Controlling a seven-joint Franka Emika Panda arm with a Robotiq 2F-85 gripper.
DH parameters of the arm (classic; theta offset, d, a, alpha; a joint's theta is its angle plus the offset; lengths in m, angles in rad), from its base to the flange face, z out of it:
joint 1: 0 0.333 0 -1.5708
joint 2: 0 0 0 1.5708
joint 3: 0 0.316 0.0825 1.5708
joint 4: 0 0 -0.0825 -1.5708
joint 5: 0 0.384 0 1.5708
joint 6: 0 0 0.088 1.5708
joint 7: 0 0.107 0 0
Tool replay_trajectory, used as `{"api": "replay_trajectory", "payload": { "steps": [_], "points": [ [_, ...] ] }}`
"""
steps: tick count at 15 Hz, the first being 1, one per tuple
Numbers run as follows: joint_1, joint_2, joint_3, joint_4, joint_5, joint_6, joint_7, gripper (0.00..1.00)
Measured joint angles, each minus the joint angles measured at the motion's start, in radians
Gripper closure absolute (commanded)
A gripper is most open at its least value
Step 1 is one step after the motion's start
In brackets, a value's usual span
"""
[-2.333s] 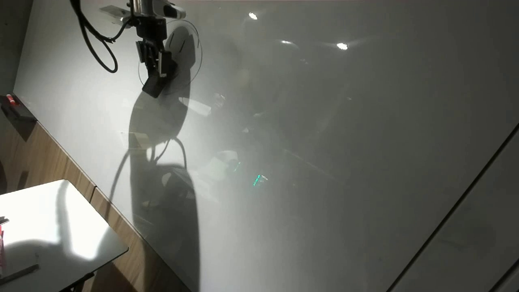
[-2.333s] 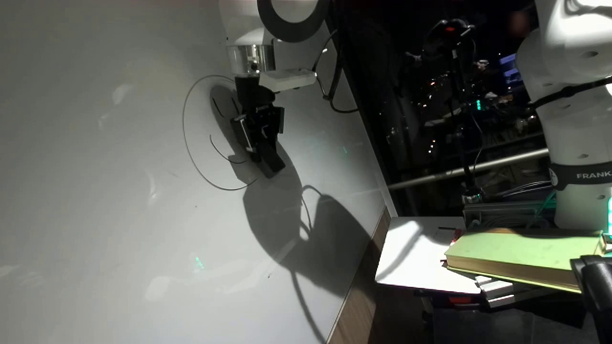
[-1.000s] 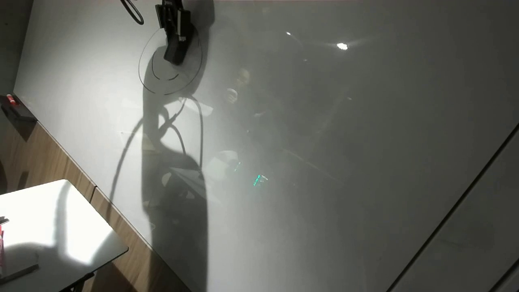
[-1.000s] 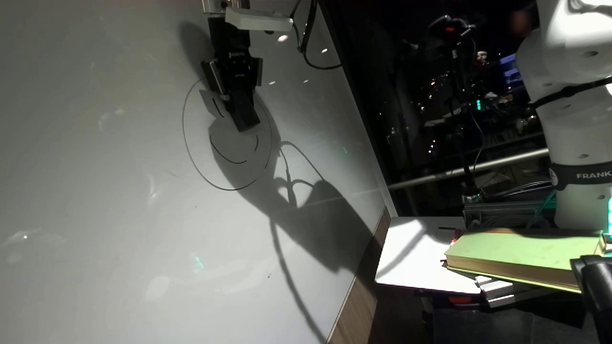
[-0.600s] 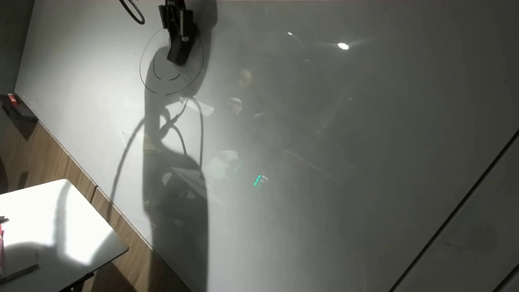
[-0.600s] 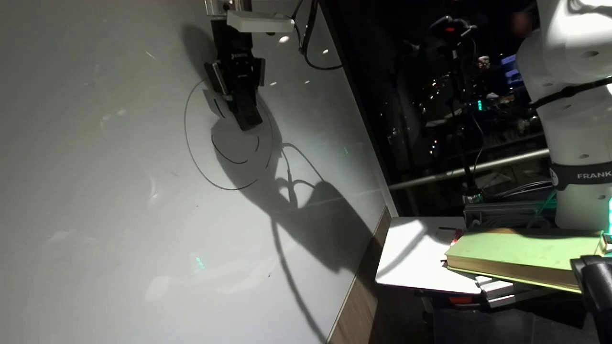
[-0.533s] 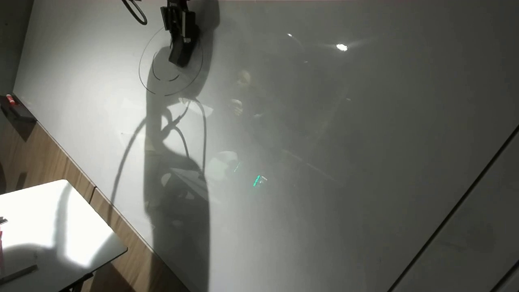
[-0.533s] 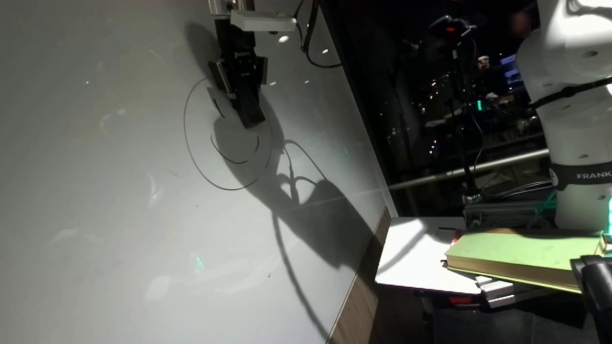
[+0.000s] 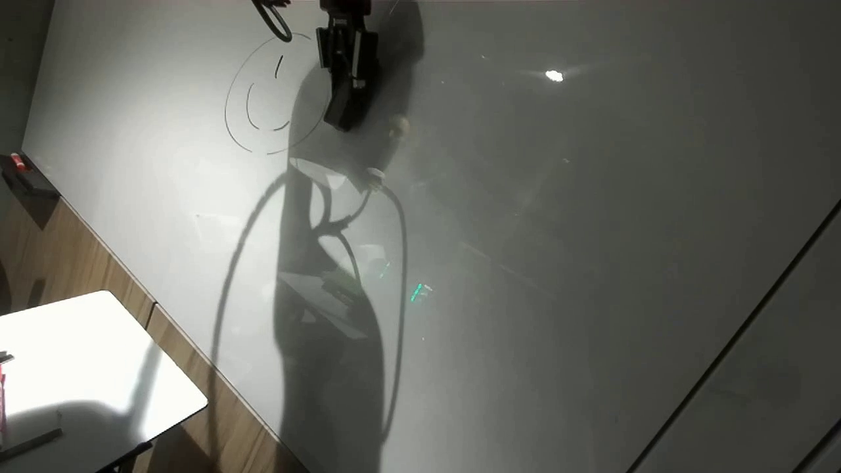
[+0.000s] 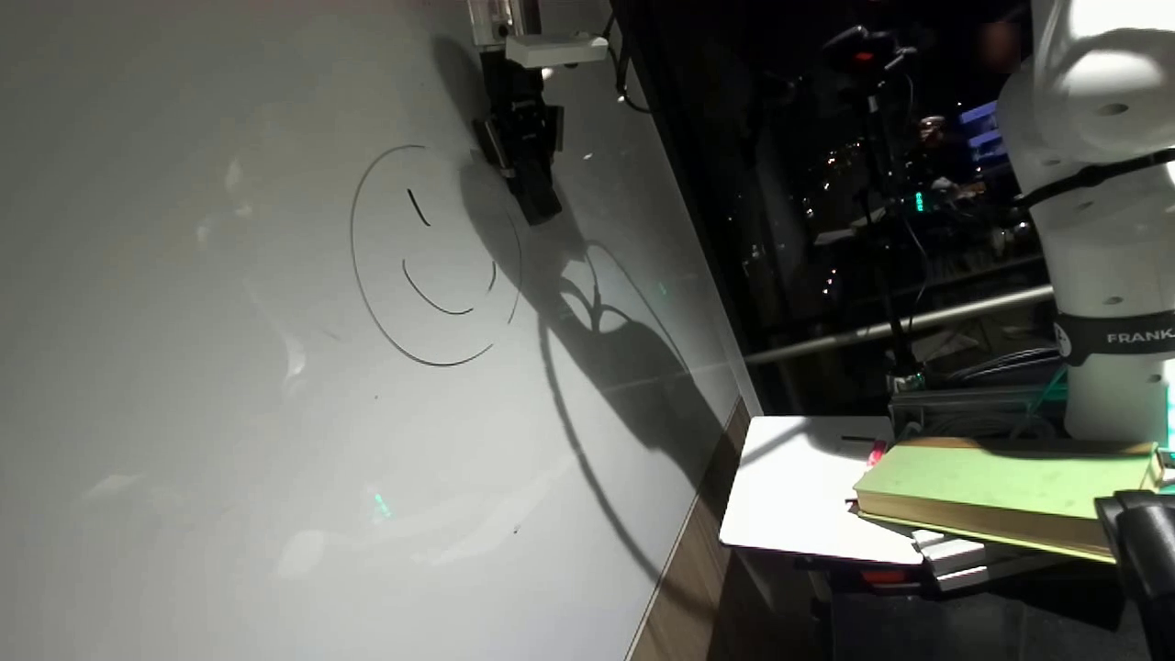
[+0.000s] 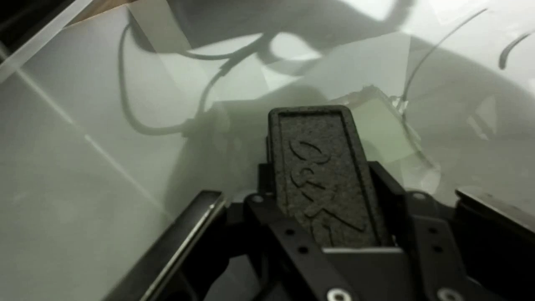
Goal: Use the duster to rub the smiley face off of the board
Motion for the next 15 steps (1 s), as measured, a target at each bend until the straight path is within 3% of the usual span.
{"api": "replay_trajectory", "payload": {
  "steps": [3, 6, 15],
  "points": [
    [-0.009, 0.008, -0.035, -0.016, 0.032, 0.004, -0.054, 0.69],
    [-0.004, -0.002, -0.028, -0.056, 0.037, 0.039, -0.050, 0.69],
    [0.050, -0.010, 0.097, -0.177, 0.043, 0.211, 0.055, 0.69]
  ]
}}
